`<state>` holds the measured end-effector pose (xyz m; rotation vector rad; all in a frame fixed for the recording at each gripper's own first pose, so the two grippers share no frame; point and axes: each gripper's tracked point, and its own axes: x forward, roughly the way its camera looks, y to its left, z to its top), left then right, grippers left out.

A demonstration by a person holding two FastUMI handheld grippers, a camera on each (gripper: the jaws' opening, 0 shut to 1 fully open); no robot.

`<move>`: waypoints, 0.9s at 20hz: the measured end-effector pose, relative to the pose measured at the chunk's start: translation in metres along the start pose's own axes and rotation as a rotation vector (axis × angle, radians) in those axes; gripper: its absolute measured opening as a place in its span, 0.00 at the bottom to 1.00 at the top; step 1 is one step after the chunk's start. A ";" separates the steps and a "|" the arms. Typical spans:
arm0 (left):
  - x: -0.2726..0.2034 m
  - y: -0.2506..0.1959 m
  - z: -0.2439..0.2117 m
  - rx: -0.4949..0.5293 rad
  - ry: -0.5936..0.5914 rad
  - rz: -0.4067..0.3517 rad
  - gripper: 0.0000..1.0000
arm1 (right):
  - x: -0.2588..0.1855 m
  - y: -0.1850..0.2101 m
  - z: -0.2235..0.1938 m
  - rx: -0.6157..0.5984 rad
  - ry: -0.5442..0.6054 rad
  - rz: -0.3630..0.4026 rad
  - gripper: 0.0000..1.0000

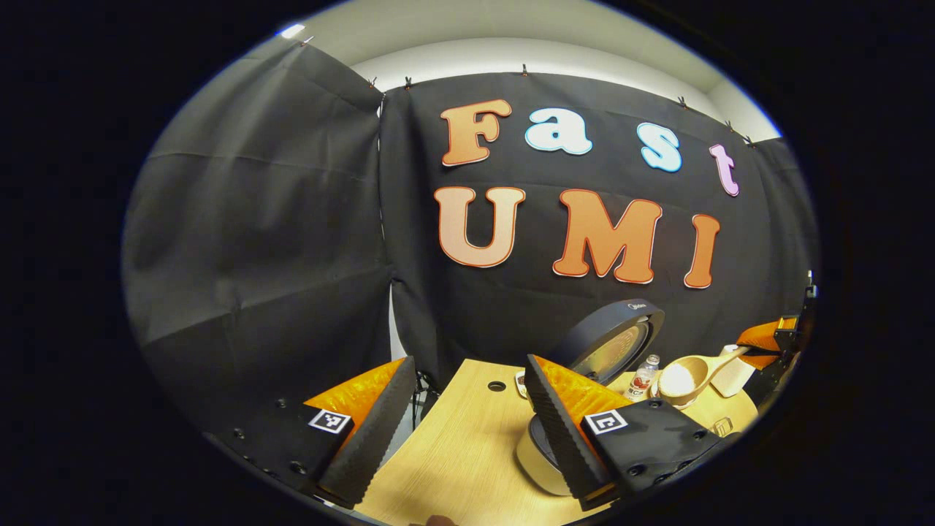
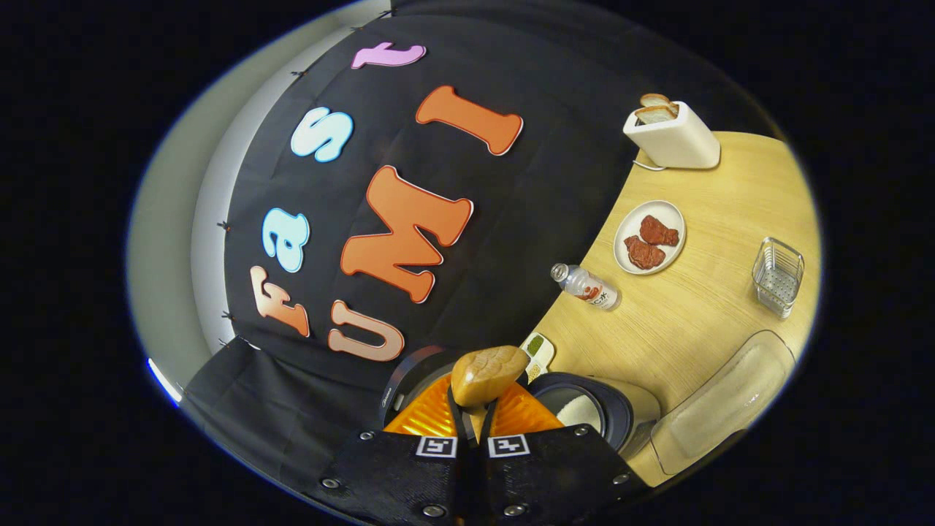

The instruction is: Close the left gripper, press the button to open the rice cooker; take a wooden spoon from the chopstick holder with the right hand, scoop a spoonful of rice and pour it into the rice cooker, then put the wooden spoon back into the chopstick holder.

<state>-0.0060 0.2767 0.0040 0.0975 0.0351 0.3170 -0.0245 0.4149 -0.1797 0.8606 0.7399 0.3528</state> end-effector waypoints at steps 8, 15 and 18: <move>0.003 0.004 0.007 0.014 -0.013 -0.009 1.00 | 0.017 0.006 -0.007 -0.145 -0.001 -0.024 0.01; 0.007 0.001 0.005 0.021 -0.015 -0.029 1.00 | 0.022 0.002 -0.001 -0.287 -0.025 -0.060 0.01; 0.009 0.001 0.006 0.007 -0.015 -0.038 1.00 | 0.023 0.003 -0.001 -0.338 -0.032 -0.063 0.01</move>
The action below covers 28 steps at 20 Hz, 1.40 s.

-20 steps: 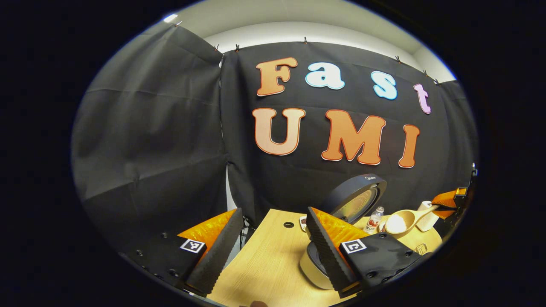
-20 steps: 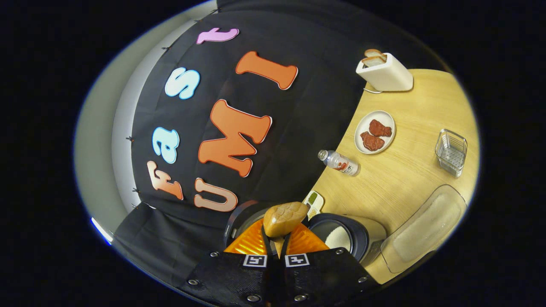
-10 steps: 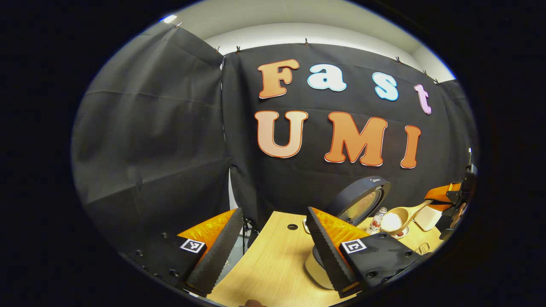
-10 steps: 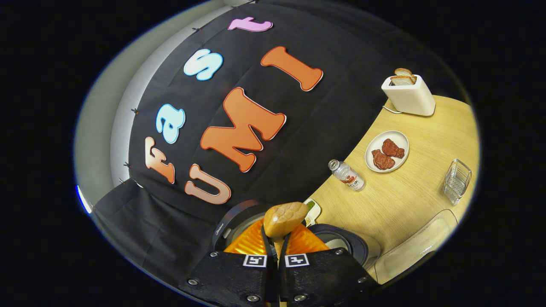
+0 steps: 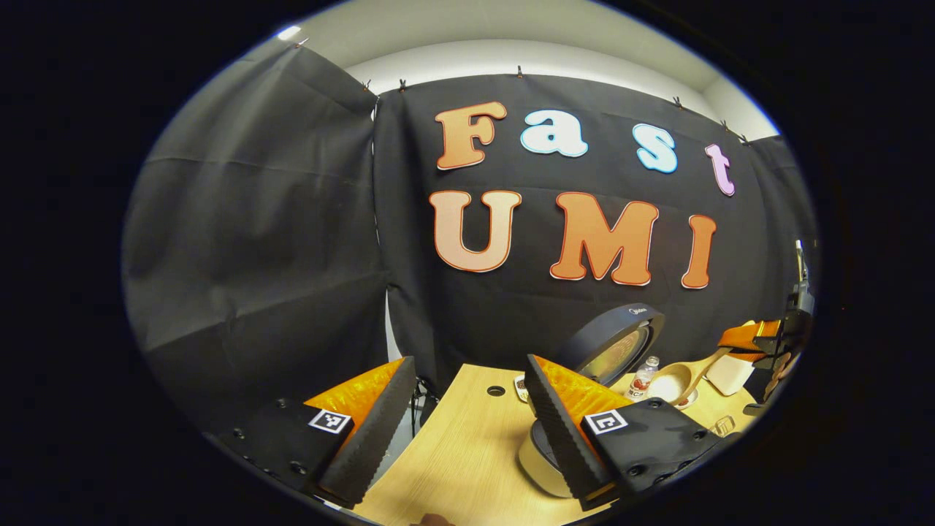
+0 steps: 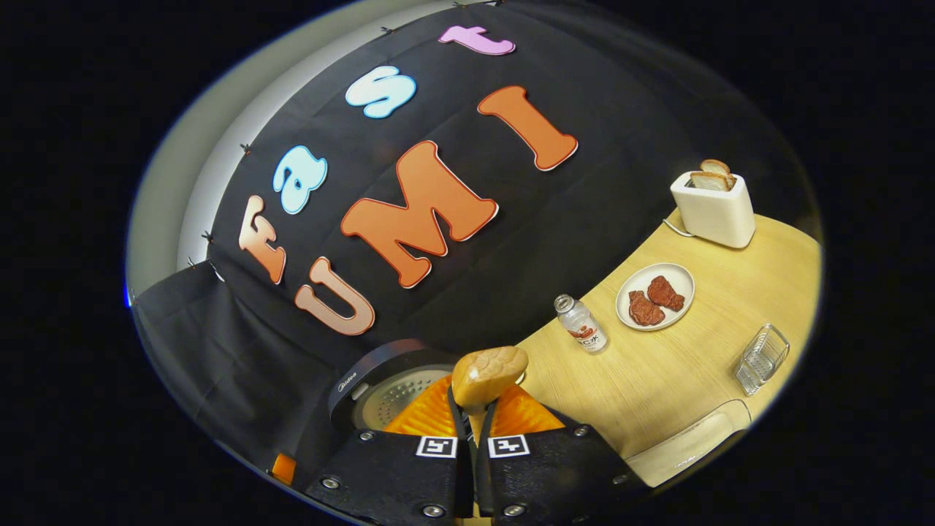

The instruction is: Close the left gripper, press the button to open the rice cooker; take a wooden spoon from the chopstick holder with the right hand, scoop a spoonful of rice and pour it into the rice cooker, then put the wooden spoon back into the chopstick holder.

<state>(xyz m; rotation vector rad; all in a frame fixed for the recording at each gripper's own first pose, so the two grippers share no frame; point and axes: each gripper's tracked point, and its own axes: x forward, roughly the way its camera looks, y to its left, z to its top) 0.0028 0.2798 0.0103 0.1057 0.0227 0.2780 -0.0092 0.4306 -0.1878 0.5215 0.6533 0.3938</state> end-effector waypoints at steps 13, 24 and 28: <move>0.000 -0.003 0.007 0.009 -0.016 -0.011 1.00 | -0.004 0.021 0.001 -0.204 -0.032 0.040 0.01; -0.002 -0.001 0.001 0.015 0.001 -0.009 1.00 | -0.004 0.037 -0.023 -0.443 -0.004 0.088 0.01; -0.002 0.004 0.001 0.019 0.002 -0.001 1.00 | 0.001 0.036 -0.037 -0.551 0.006 0.085 0.01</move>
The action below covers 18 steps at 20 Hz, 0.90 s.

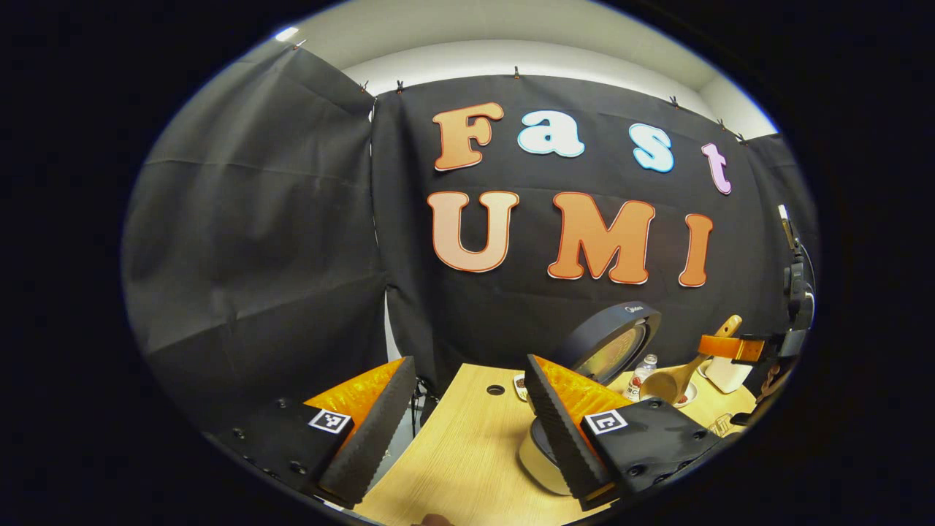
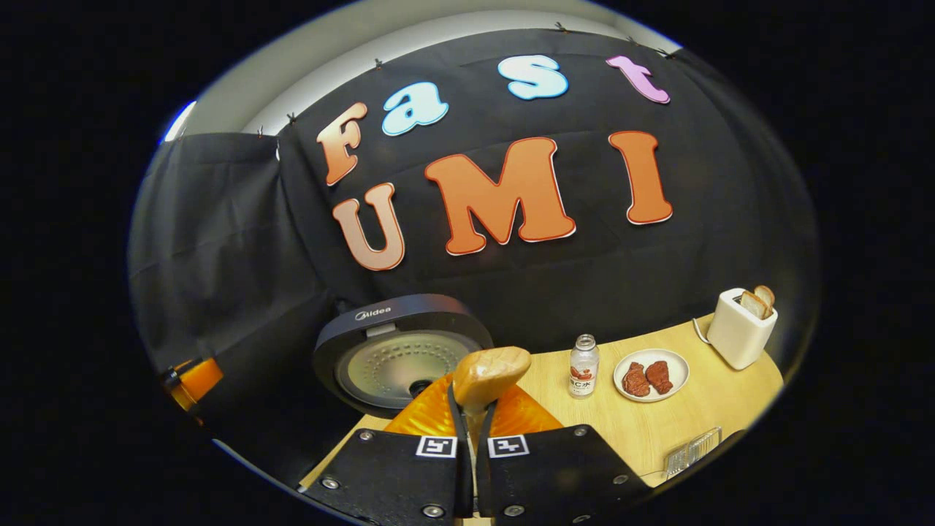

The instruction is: Close the left gripper, press the button to open the rice cooker; take a wooden spoon from the chopstick holder with the right hand, scoop a spoonful of rice and pour it into the rice cooker, then put the wooden spoon back into the chopstick holder.

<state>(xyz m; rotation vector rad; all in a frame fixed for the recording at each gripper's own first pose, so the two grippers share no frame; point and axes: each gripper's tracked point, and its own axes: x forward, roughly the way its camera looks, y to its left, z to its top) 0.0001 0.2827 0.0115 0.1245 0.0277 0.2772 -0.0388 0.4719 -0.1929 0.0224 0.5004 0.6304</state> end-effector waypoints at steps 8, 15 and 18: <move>0.004 0.003 -0.003 0.018 0.010 0.016 1.00 | 0.006 0.013 -0.018 -0.269 0.006 0.028 0.01; 0.005 0.002 -0.004 0.002 0.009 0.021 1.00 | 0.010 0.010 -0.025 -0.217 0.025 0.040 0.01; 0.005 0.003 -0.002 -0.003 0.005 0.028 1.00 | 0.008 0.000 -0.017 -0.125 0.019 0.033 0.01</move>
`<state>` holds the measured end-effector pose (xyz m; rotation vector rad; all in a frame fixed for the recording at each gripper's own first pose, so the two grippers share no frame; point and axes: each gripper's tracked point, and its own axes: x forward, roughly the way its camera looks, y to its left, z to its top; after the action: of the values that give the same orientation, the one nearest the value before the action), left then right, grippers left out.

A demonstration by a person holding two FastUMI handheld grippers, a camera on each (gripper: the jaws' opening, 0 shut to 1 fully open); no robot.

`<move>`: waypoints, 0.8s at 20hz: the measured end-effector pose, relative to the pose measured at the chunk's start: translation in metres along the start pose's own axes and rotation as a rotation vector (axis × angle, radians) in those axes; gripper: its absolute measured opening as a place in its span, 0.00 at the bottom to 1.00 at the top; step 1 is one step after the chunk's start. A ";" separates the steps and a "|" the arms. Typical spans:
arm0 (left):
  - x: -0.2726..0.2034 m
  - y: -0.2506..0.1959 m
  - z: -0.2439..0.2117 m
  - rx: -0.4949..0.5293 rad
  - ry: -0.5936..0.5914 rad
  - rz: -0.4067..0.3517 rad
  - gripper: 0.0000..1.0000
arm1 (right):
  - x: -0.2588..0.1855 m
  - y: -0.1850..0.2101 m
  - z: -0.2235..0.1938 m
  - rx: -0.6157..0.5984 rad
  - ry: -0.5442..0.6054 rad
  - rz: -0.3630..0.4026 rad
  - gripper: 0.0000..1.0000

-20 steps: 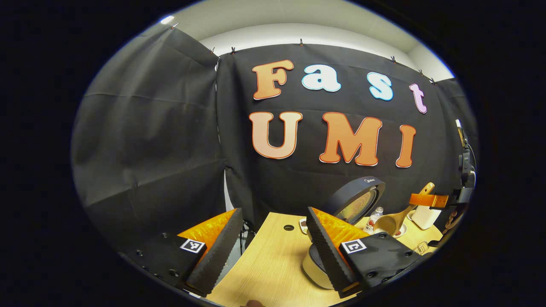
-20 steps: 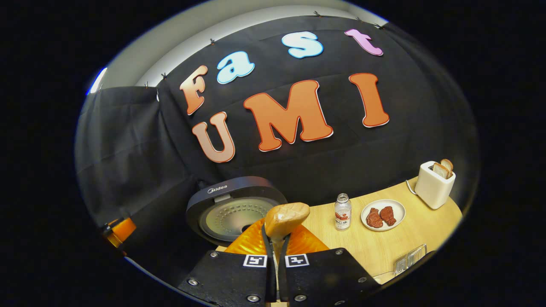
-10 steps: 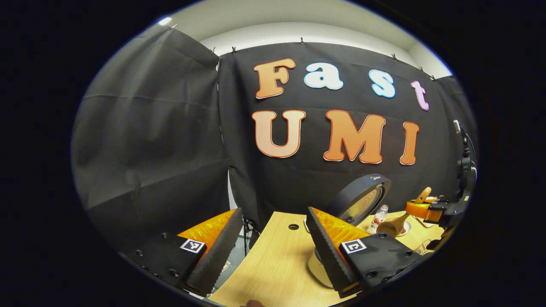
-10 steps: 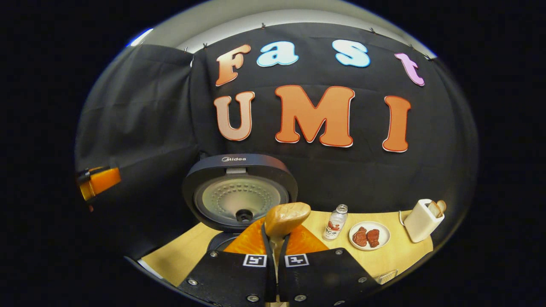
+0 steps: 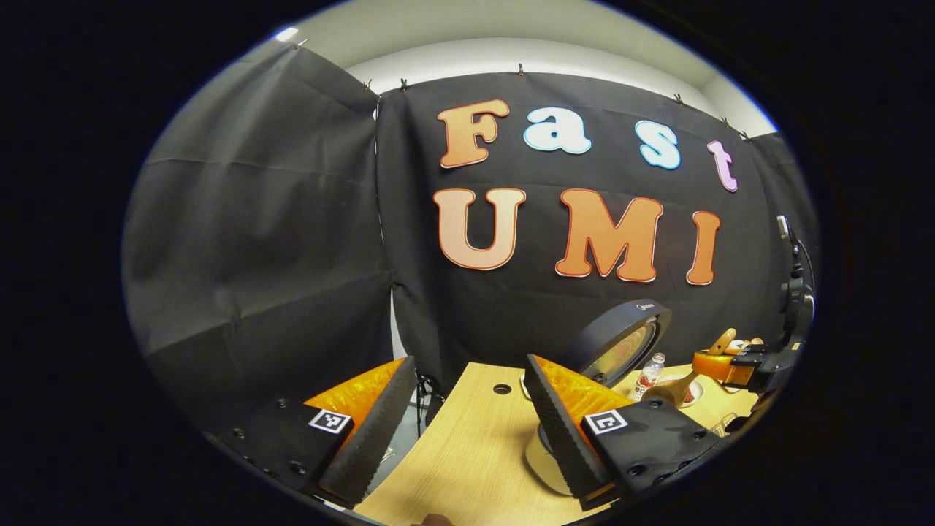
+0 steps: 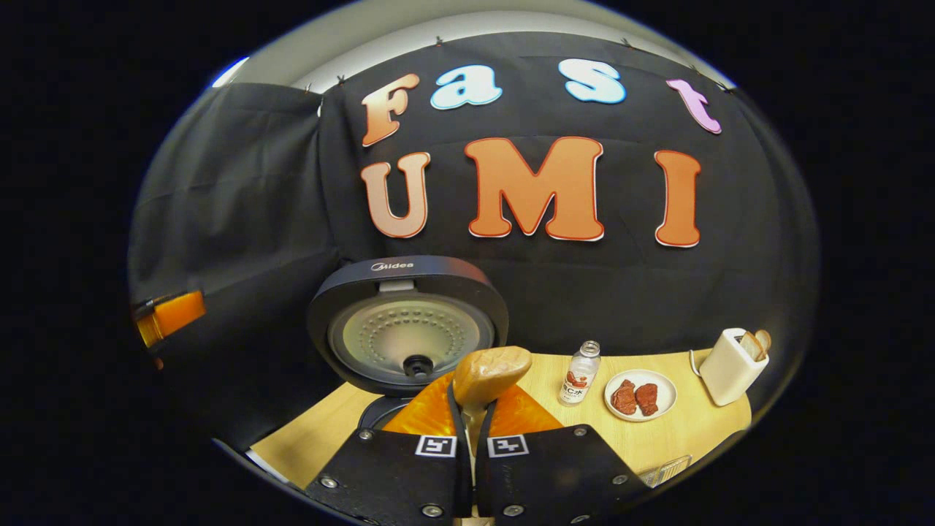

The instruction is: Close the left gripper, press the button to open the rice cooker; take a wooden spoon from the chopstick holder with the right hand, scoop a spoonful of rice and pour it into the rice cooker, then put the wooden spoon back into the chopstick holder.

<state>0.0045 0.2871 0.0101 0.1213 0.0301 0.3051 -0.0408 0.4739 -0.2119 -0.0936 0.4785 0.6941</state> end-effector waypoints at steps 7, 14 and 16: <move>0.006 -0.011 0.006 0.014 -0.010 -0.010 1.00 | -0.040 -0.054 0.025 0.152 -0.034 -0.041 0.01; 0.011 -0.031 0.009 0.004 -0.018 -0.027 1.00 | -0.103 -0.143 0.025 0.203 -0.065 -0.182 0.01; 0.012 -0.035 0.011 0.011 -0.022 -0.030 1.00 | -0.123 -0.171 0.015 0.203 -0.056 -0.236 0.01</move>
<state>0.0269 0.2560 0.0165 0.1353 0.0117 0.2734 -0.0075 0.2731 -0.1554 0.0596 0.4723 0.4135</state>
